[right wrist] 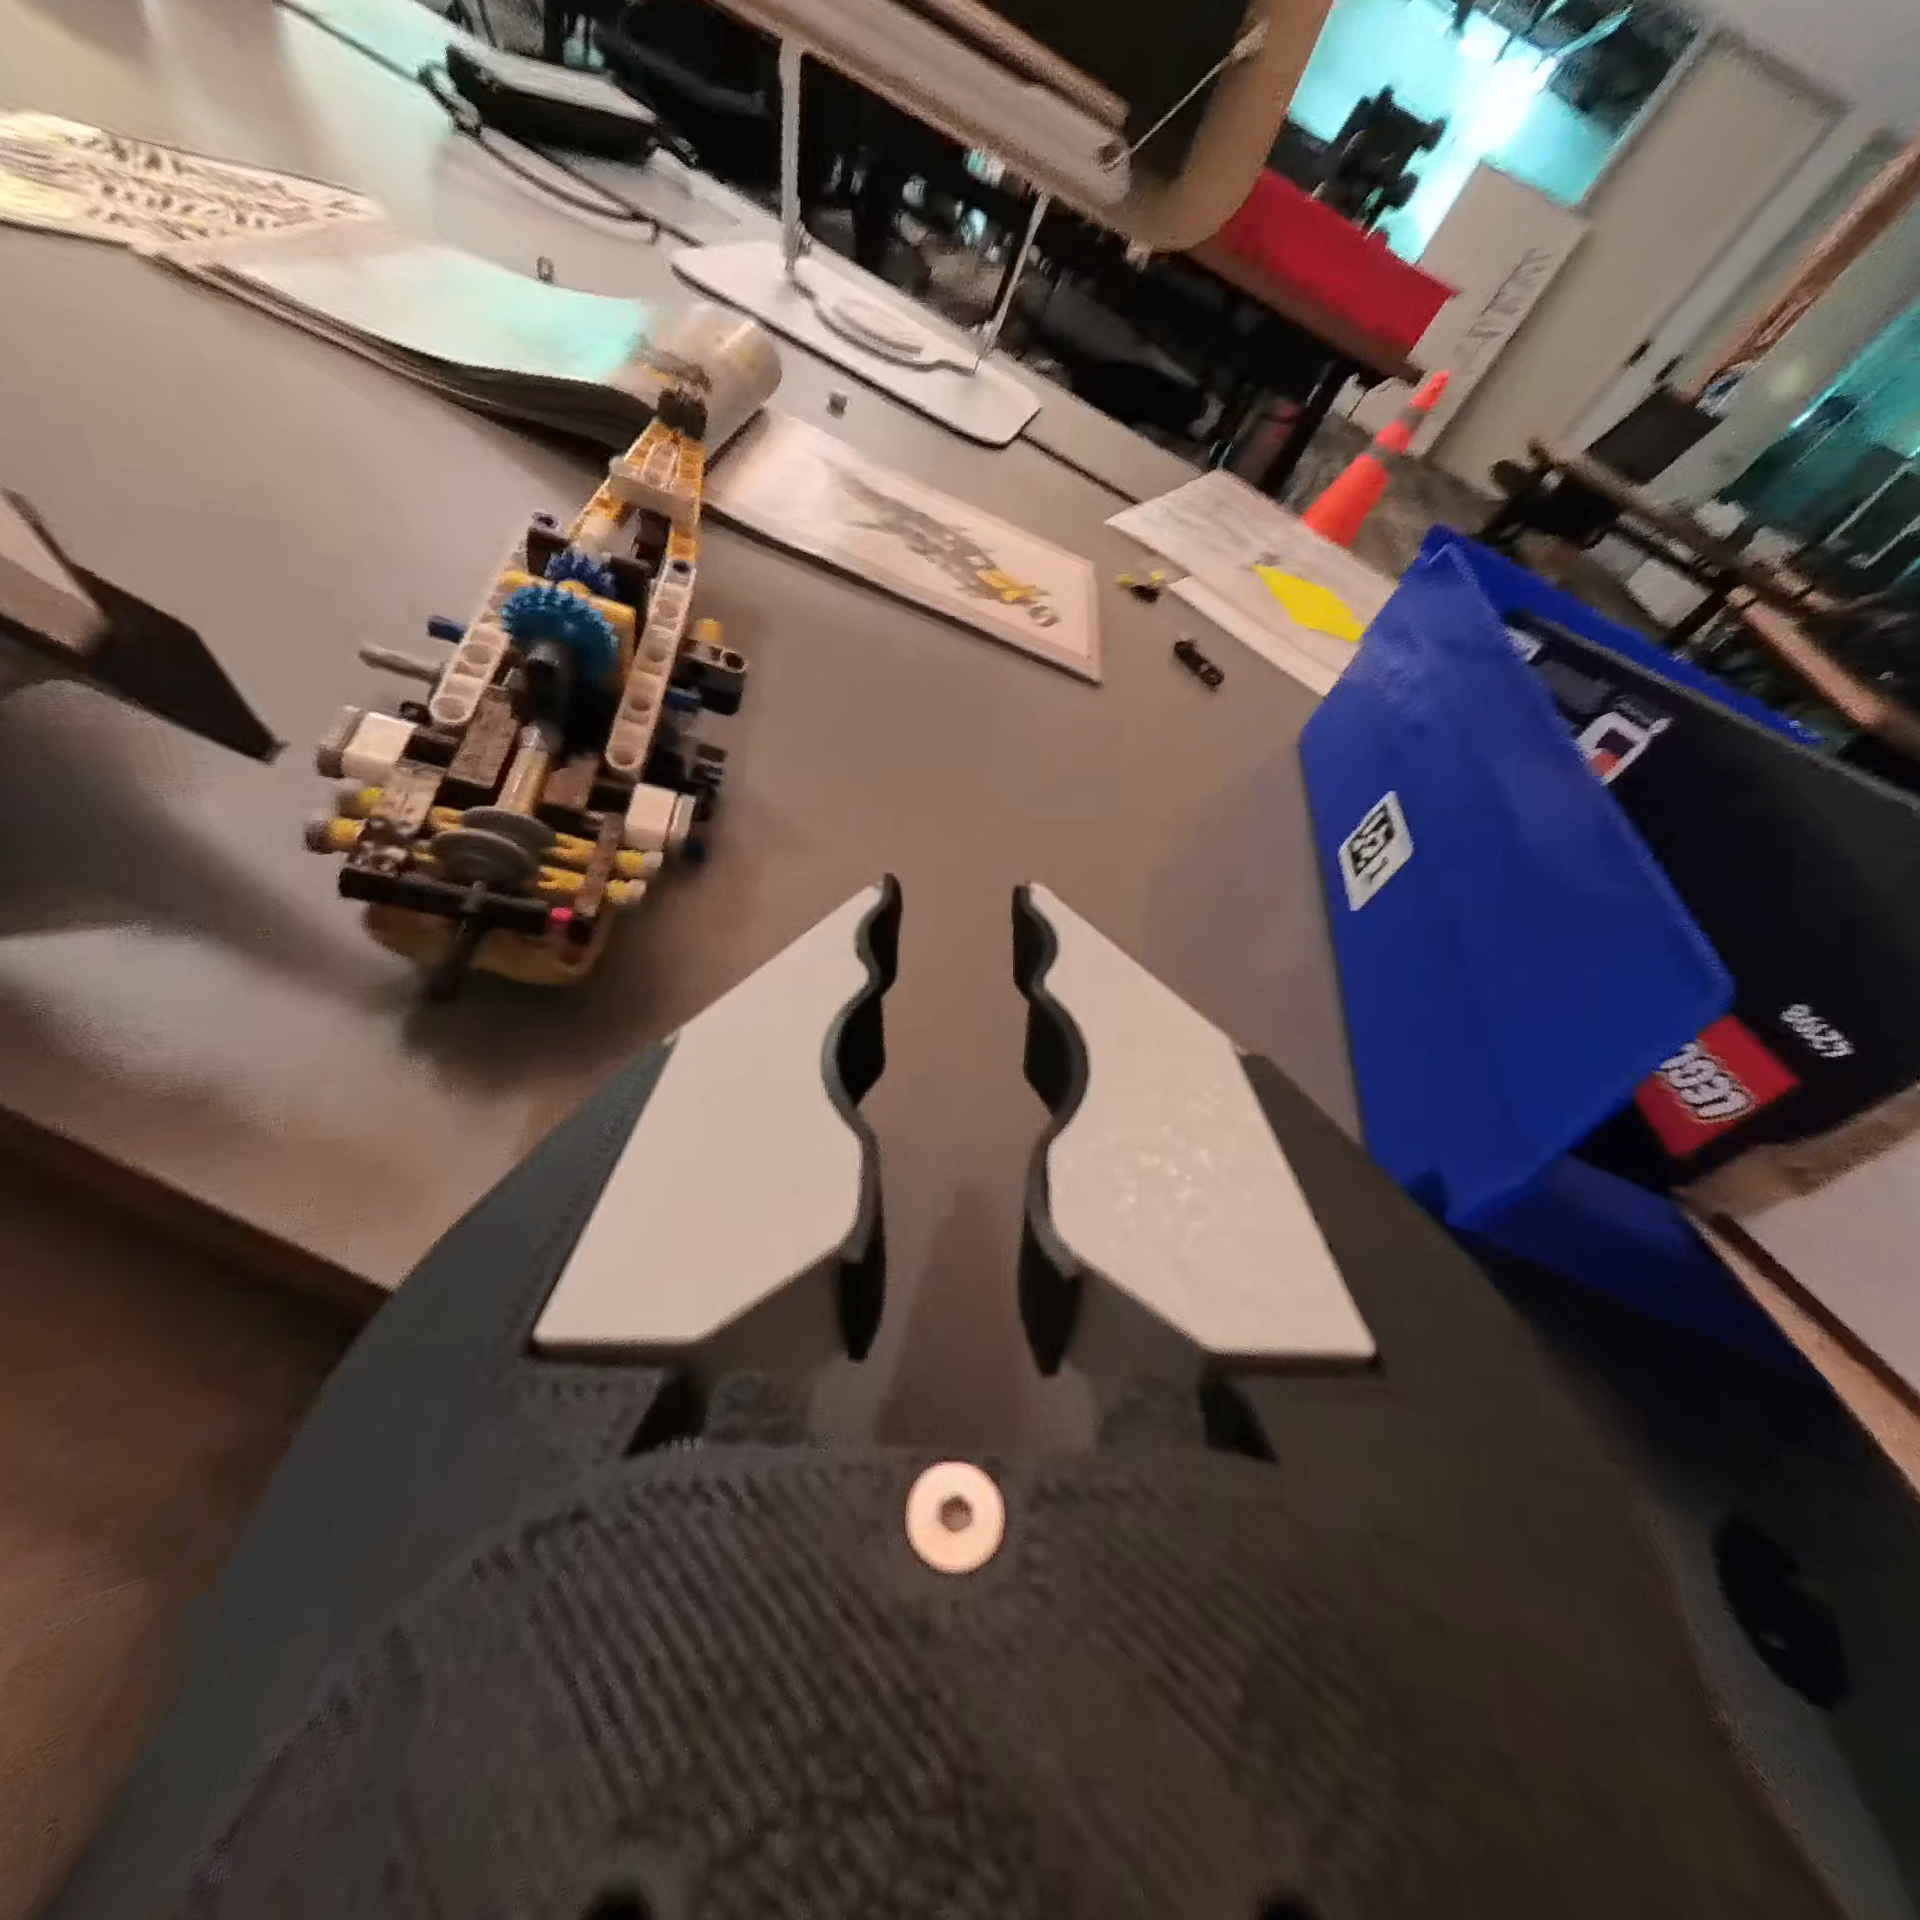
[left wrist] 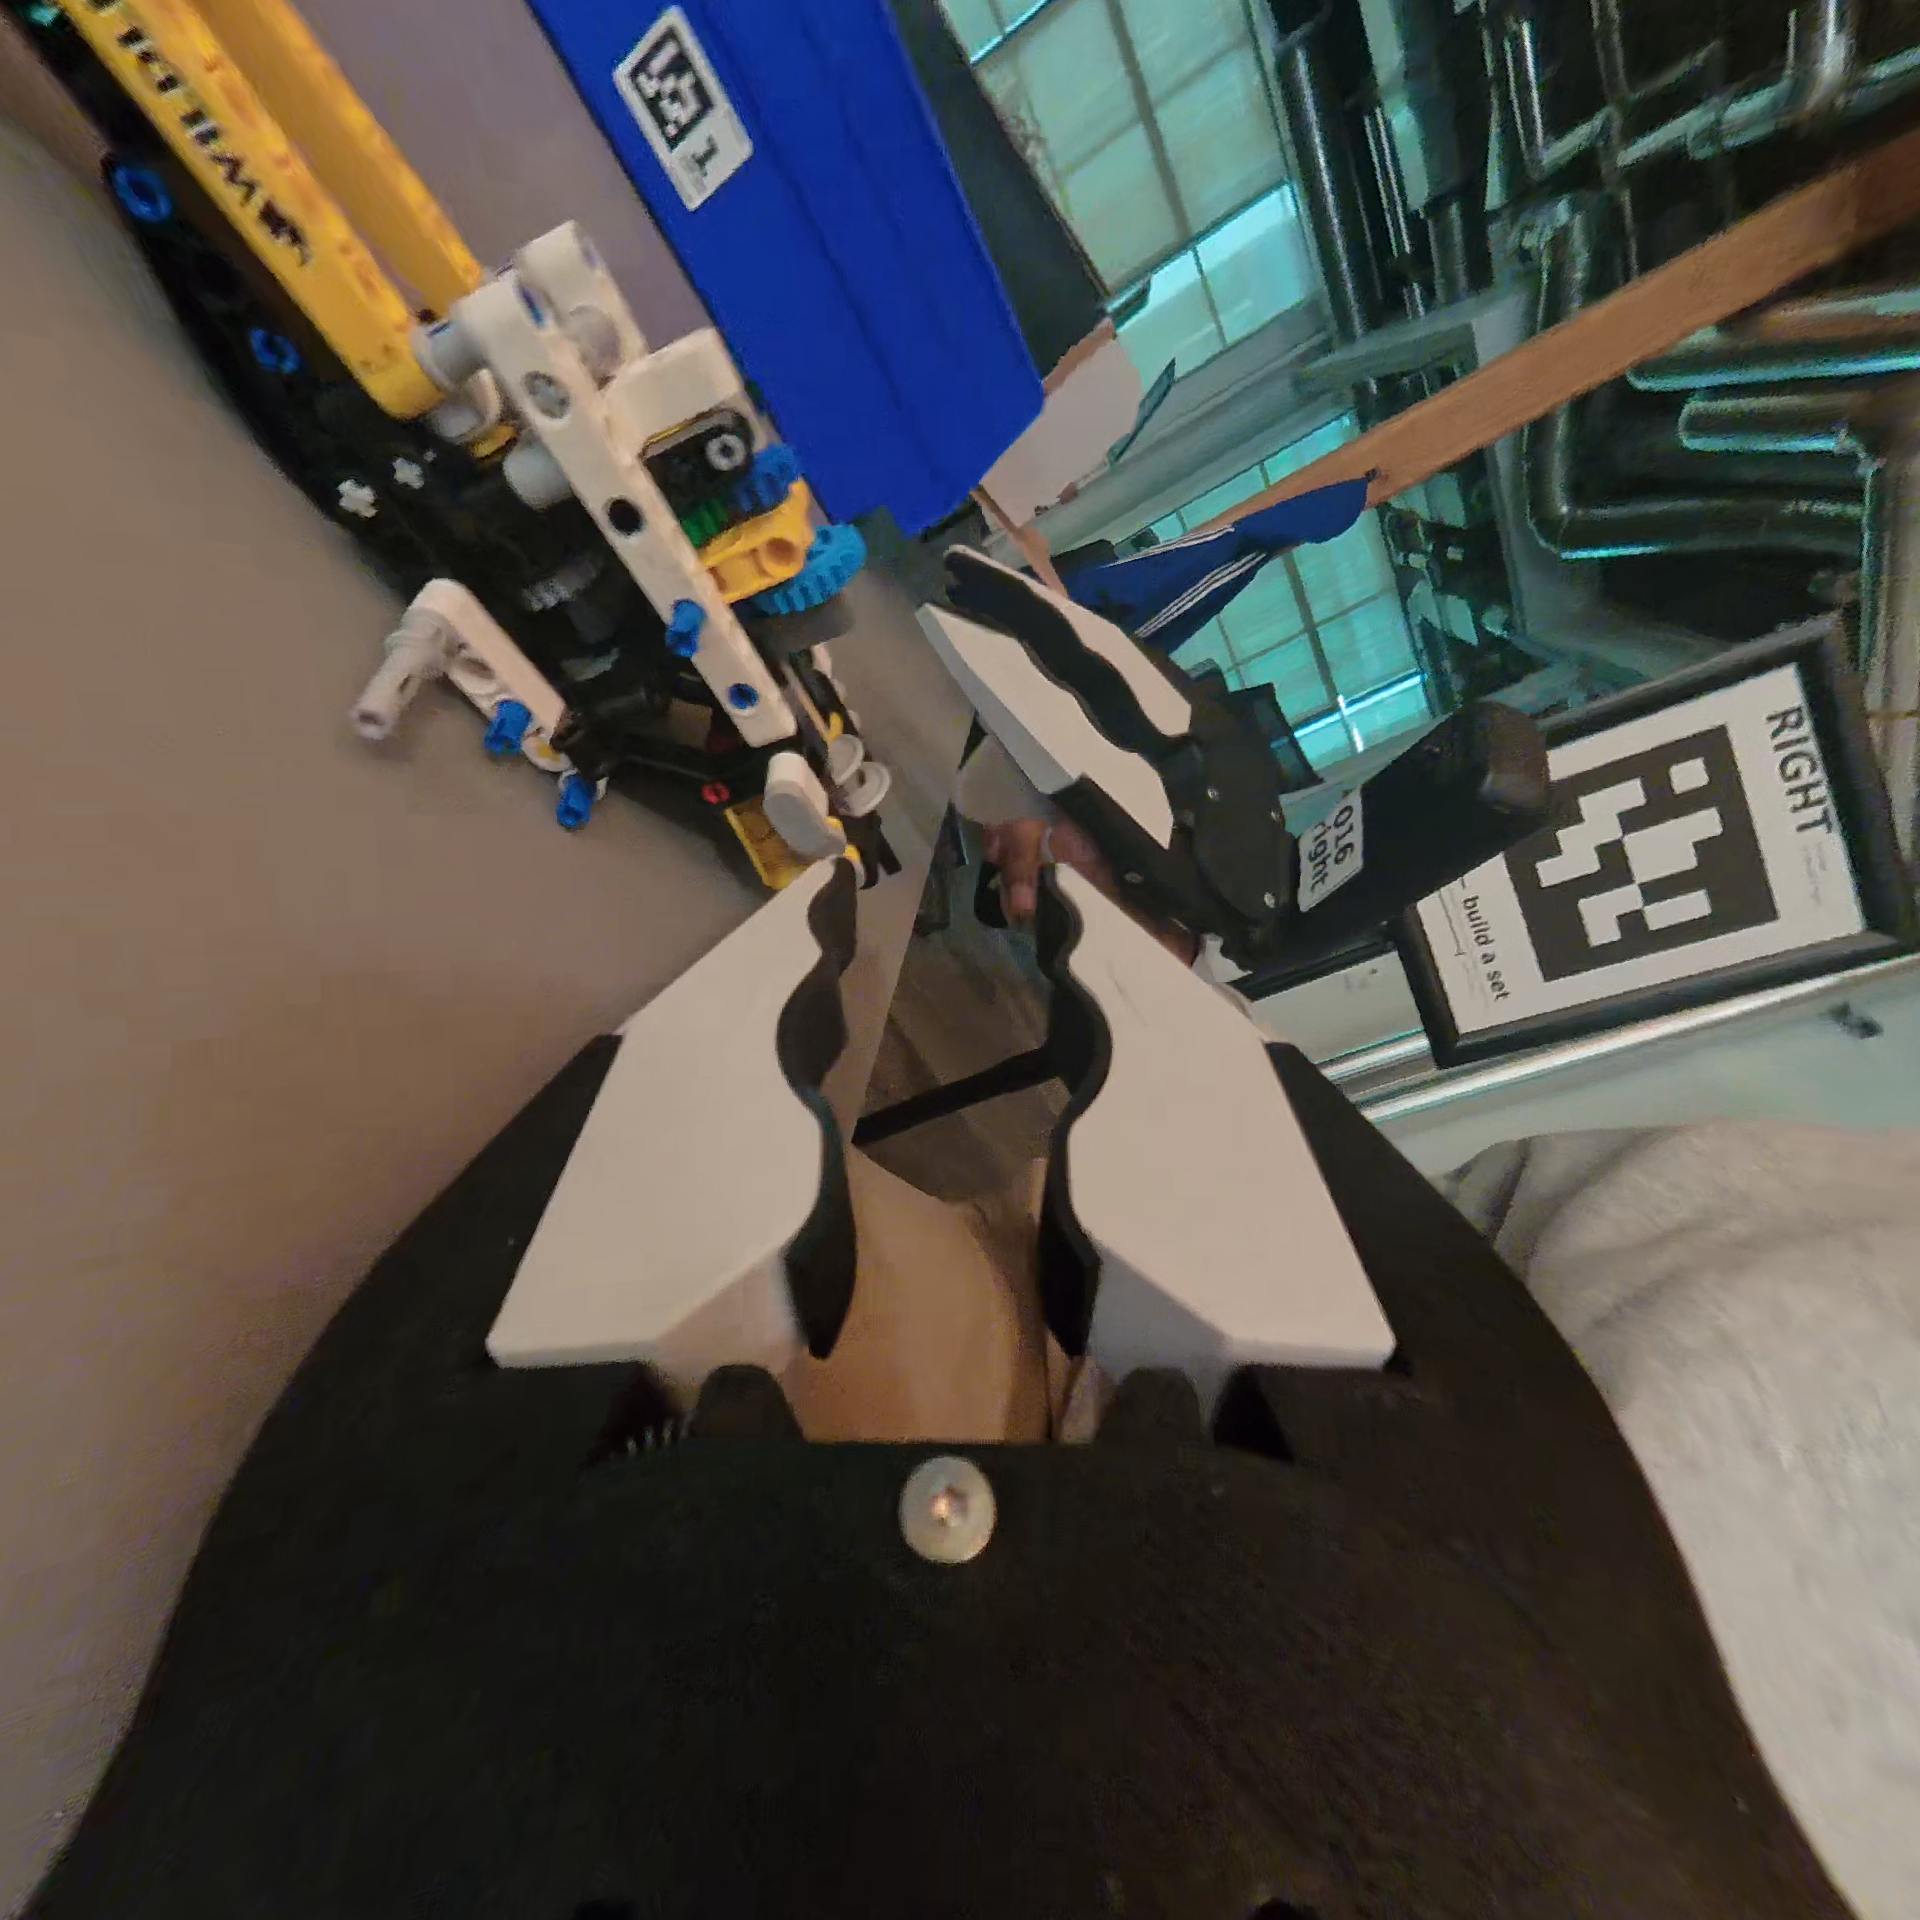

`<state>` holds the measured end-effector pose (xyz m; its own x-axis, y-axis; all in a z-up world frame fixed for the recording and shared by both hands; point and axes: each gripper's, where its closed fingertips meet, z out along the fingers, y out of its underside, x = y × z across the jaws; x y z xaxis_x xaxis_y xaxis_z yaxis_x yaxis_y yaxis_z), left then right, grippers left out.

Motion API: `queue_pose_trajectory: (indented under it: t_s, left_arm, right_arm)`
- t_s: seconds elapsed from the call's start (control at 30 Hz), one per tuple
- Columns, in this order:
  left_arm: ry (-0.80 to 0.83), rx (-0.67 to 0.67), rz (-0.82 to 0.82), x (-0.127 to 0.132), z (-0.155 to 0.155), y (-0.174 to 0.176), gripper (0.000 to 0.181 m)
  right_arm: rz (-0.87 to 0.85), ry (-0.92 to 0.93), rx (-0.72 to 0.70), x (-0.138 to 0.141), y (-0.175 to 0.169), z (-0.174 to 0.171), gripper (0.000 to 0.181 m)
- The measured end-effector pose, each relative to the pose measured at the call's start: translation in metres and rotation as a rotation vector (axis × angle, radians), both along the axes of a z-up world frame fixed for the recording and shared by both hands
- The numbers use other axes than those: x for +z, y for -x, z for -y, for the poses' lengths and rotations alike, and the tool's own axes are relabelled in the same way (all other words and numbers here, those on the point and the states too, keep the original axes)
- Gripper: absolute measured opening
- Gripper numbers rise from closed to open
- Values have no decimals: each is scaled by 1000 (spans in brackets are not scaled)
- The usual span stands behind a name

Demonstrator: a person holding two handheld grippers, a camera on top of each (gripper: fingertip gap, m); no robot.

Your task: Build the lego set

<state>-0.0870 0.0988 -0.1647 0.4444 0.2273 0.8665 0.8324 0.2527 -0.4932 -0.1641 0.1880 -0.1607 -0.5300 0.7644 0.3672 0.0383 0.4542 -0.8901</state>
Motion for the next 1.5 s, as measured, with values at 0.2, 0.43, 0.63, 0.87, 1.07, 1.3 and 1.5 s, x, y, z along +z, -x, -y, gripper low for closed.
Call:
queue_pose_trajectory:
  t_s: [0.2,0.43,0.63,0.87,1.07,1.3,1.5]
  left_arm:
    - [-6,8,-194,19,-4,-7,62]
    - [238,169,-539,29,0,-4,70]
    - [639,619,-928,66,62,29,70]
    - [657,622,-798,55,98,51,56]
    - [692,634,-741,48,122,60,11]
    - [802,687,-623,30,142,70,0]
    - [834,739,-592,28,151,73,0]
  right_arm:
    - [5,98,73,3,-2,6,47]
    - [55,172,155,13,-19,3,48]
    - [-67,163,114,23,-23,-1,59]
    - [4,248,186,21,-4,21,96]
    - [318,355,188,7,26,34,105]
    - [233,373,202,21,54,41,81]
    - [227,355,75,16,82,33,75]
